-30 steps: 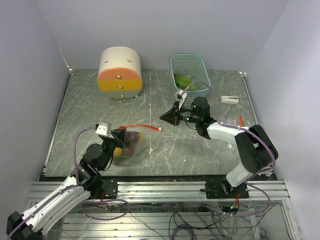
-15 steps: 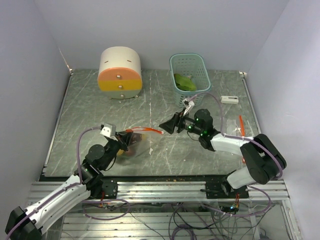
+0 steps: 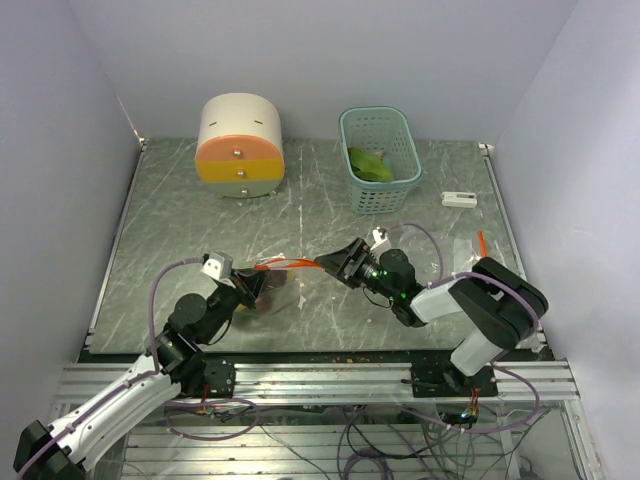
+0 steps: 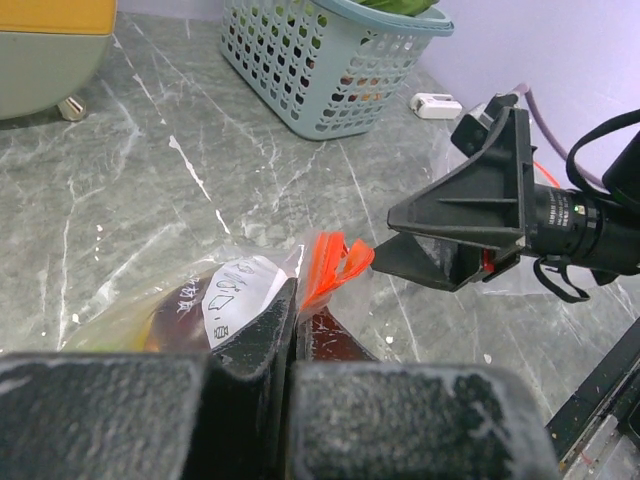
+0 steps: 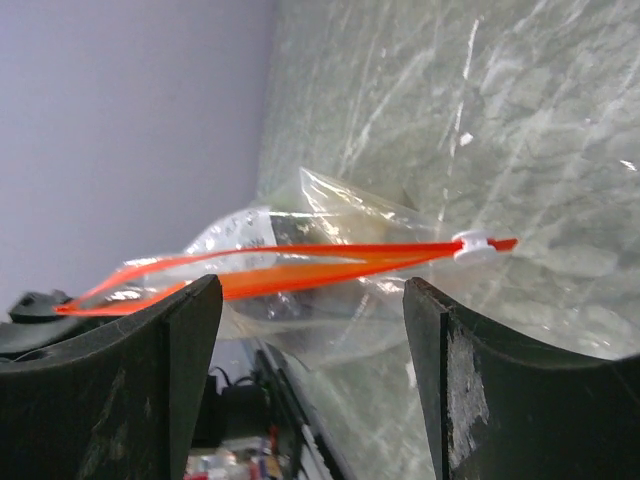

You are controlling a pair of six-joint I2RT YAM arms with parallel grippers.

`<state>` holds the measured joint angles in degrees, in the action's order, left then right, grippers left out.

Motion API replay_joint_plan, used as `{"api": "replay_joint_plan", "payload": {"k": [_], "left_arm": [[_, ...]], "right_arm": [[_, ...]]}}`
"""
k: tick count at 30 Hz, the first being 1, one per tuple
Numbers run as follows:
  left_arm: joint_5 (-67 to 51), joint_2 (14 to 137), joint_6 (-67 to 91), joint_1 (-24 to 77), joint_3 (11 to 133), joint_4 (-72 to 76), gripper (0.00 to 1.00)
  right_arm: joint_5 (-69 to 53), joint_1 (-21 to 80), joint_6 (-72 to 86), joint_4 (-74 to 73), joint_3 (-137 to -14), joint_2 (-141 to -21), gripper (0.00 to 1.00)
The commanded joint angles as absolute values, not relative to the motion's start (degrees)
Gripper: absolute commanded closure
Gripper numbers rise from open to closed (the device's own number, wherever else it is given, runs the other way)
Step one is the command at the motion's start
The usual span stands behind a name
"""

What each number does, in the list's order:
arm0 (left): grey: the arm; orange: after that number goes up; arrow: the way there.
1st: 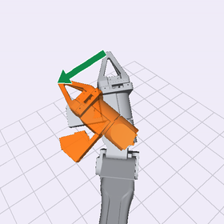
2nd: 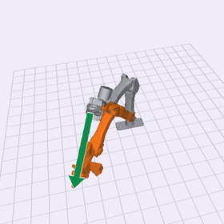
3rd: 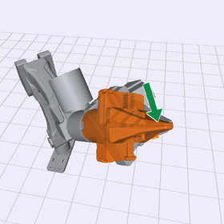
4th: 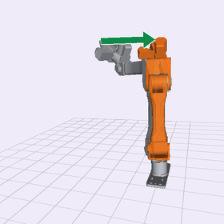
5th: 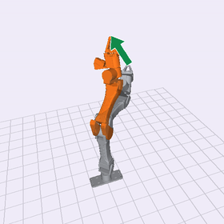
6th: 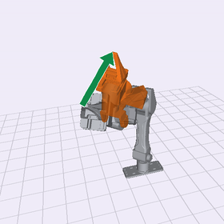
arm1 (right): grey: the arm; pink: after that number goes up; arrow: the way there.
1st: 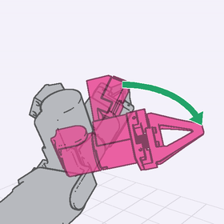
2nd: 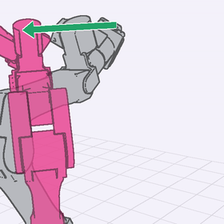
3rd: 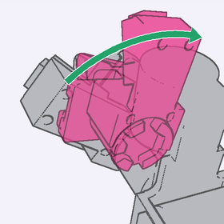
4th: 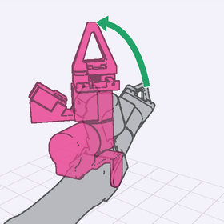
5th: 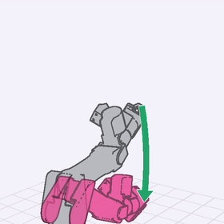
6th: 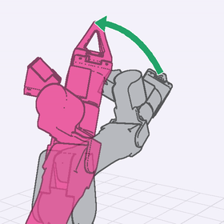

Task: Open the zip-top bag and remove the fake food
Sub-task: Open the zipper of the food storage bag at the center of the board, then place the zipper food storage bag at the center of the board.

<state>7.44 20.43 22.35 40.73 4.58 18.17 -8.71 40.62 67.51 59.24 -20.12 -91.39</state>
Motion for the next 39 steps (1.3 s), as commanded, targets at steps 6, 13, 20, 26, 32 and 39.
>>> {"api": "replay_joint_plan", "payload": {"k": [6,13,20,26,32,39], "left_arm": [[7.4,19.0,22.3,41.0,3.9,17.5,0.93],[7.5,19.0,21.9,41.1,3.9,17.1,0.93],[7.5,16.8,22.3,41.1,4.4,15.9,0.86],[7.8,12.5,22.6,41.1,8.2,12.0,0.49],[8.4,10.0,23.0,41.1,12.8,9.4,0.29],[12.7,11.4,20.4,41.1,16.7,6.3,0.28]], "right_arm": [[-7.7,44.5,88.2,86.7,-21.5,-105.3,0.23],[-8.4,48.5,88.3,90.4,-25.1,-112.7,0.36],[-8.4,49.1,87.5,93.2,-25.0,-114.9,0.77],[-9.2,49.1,84.6,91.4,-25.2,-114.8,1.0],[-9.3,49.1,82.2,91.3,-23.2,-114.4,1.0],[-8.5,50.3,76.0,92.2,-16.5,-111.8,1.0]]}}
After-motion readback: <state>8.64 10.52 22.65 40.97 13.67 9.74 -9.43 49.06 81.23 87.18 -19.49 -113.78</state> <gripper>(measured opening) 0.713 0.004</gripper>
